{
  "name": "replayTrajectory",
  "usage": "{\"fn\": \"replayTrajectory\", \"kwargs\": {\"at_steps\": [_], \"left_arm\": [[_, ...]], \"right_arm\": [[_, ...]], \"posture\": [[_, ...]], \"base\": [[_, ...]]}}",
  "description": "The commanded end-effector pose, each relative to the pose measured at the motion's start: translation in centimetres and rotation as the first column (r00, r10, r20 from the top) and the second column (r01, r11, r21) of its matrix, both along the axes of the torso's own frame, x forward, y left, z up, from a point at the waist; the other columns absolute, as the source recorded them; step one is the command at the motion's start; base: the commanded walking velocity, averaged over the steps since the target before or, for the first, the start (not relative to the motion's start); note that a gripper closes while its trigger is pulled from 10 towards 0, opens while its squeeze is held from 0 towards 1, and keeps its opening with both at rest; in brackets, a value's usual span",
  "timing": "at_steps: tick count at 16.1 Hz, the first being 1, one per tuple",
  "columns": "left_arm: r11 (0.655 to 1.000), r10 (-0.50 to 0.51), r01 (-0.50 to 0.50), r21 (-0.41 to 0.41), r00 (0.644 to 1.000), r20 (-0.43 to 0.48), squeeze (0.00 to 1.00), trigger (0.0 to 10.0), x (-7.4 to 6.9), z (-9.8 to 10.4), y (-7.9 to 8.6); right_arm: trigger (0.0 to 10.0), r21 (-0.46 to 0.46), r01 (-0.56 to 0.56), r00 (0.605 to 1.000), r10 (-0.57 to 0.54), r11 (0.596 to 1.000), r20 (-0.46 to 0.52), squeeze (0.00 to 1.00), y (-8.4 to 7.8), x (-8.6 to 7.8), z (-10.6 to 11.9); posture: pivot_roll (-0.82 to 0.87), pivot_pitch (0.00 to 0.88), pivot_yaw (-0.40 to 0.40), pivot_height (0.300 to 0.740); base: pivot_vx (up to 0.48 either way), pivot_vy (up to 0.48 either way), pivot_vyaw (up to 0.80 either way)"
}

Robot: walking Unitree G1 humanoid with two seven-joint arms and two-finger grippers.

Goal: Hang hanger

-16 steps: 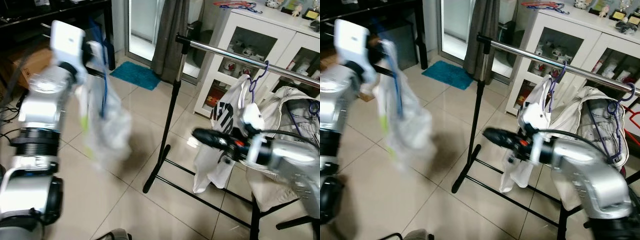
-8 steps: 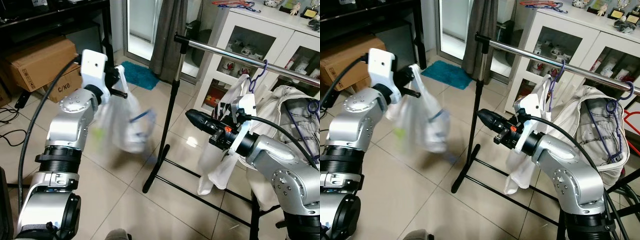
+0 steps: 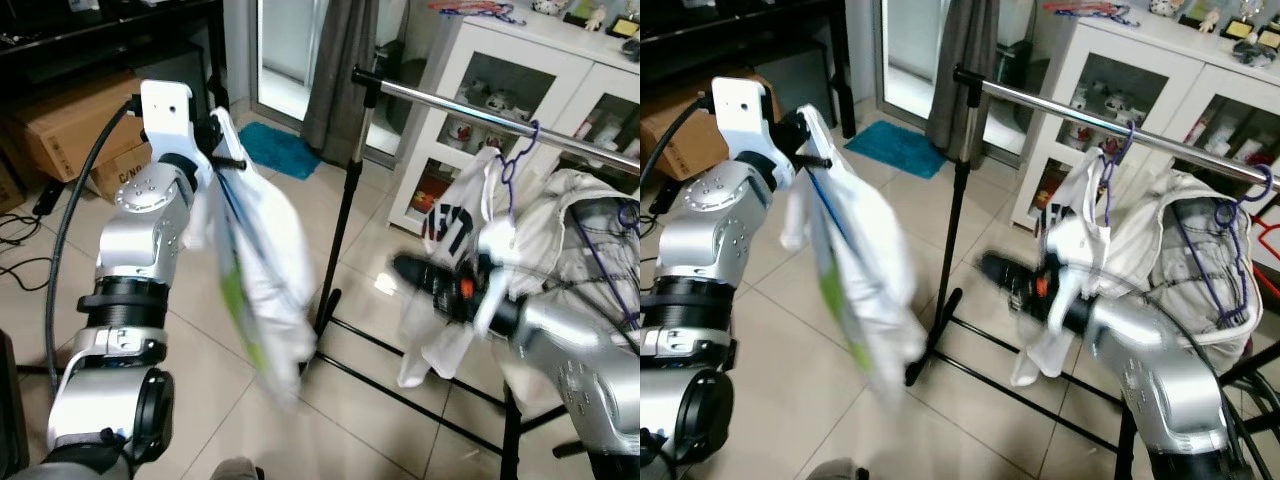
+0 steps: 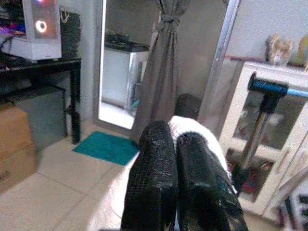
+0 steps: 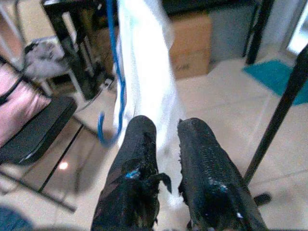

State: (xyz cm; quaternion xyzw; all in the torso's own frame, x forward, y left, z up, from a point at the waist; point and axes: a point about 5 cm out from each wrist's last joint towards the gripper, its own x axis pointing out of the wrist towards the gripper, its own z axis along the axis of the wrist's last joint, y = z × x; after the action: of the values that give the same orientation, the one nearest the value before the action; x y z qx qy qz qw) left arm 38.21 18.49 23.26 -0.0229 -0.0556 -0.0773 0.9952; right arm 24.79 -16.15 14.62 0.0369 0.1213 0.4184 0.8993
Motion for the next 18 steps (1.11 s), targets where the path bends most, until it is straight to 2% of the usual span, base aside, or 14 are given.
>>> {"fn": "replayTrajectory", "kwargs": {"at_steps": [1,3,5,7,9,11,12,13,14,16,18], "left_arm": [[0.999,0.001,0.001,-0.032,0.999,0.051,0.00,0.0,0.2,1.4,-0.3],[0.999,0.014,-0.012,-0.043,0.999,0.044,0.00,0.0,0.4,1.6,-0.3],[0.997,0.049,-0.047,-0.057,0.998,0.039,0.00,0.0,0.6,1.7,-0.1],[0.994,0.088,-0.085,-0.071,0.996,0.034,0.00,0.0,0.8,1.9,0.3],[0.991,0.104,-0.101,-0.082,0.994,0.030,0.00,0.0,1.0,2.2,0.0],[0.991,0.107,-0.107,-0.083,0.994,0.004,0.00,0.0,1.3,1.7,-0.9],[0.990,0.113,-0.113,-0.080,0.994,-0.008,0.00,0.0,1.4,1.5,-1.1],[0.989,0.135,-0.140,-0.058,0.988,-0.070,0.00,0.0,2.1,0.5,-2.1],[0.989,0.135,-0.139,-0.051,0.988,-0.076,0.00,0.0,2.2,0.4,-2.2],[0.989,0.134,-0.138,-0.058,0.989,-0.069,0.00,0.0,2.9,0.6,-3.4],[0.993,0.108,-0.112,-0.046,0.992,-0.066,0.00,0.0,3.2,0.5,-4.6]], "right_arm": [[10.0,-0.011,-0.026,1.000,0.026,1.000,0.016,1.00,0.1,-0.2,0.4],[10.0,-0.021,-0.032,0.999,0.033,0.999,0.013,1.00,0.5,-0.6,-0.2],[10.0,-0.034,-0.109,0.994,0.109,0.993,0.002,1.00,1.3,-1.4,-0.5],[10.0,-0.054,-0.101,0.995,0.101,0.993,-0.003,1.00,1.6,-1.3,-1.0],[10.0,-0.162,0.016,0.999,-0.012,0.987,0.030,1.00,1.7,0.4,-2.2],[10.0,-0.154,0.066,0.996,-0.056,0.986,0.065,1.00,2.7,1.8,-2.6],[10.0,-0.144,0.055,0.996,-0.045,0.988,0.072,1.00,3.1,2.0,-2.6],[10.0,-0.130,0.002,0.997,0.008,0.991,0.079,1.00,5.0,2.8,-2.9],[10.0,-0.131,0.001,0.997,0.009,0.991,0.077,1.00,5.1,2.9,-3.0],[10.0,-0.270,0.035,0.996,-0.010,0.962,0.093,1.00,5.5,4.1,-4.4],[10.0,-0.266,-0.001,0.996,0.025,0.964,0.089,1.00,6.0,4.3,-4.6]], "posture": [[0.05,0.000,-0.066,0.740],[0.04,0.000,-0.055,0.740],[0.04,0.000,-0.051,0.740],[0.05,0.000,-0.049,0.740],[0.05,0.000,-0.052,0.740],[0.05,0.000,-0.055,0.740],[0.06,0.000,-0.055,0.740],[0.06,0.000,-0.054,0.740],[0.06,0.000,-0.053,0.740],[0.06,0.000,-0.049,0.740],[0.06,0.000,-0.042,0.740]], "base": [[0.000,0.000,0.00],[0.000,0.000,0.00],[0.000,0.000,0.00],[0.000,0.000,0.00],[0.000,0.000,0.00],[0.000,0.000,0.00],[0.000,0.000,0.00],[0.000,0.000,0.00],[0.000,0.000,0.00],[0.000,0.000,0.00],[0.000,0.000,0.00]]}}
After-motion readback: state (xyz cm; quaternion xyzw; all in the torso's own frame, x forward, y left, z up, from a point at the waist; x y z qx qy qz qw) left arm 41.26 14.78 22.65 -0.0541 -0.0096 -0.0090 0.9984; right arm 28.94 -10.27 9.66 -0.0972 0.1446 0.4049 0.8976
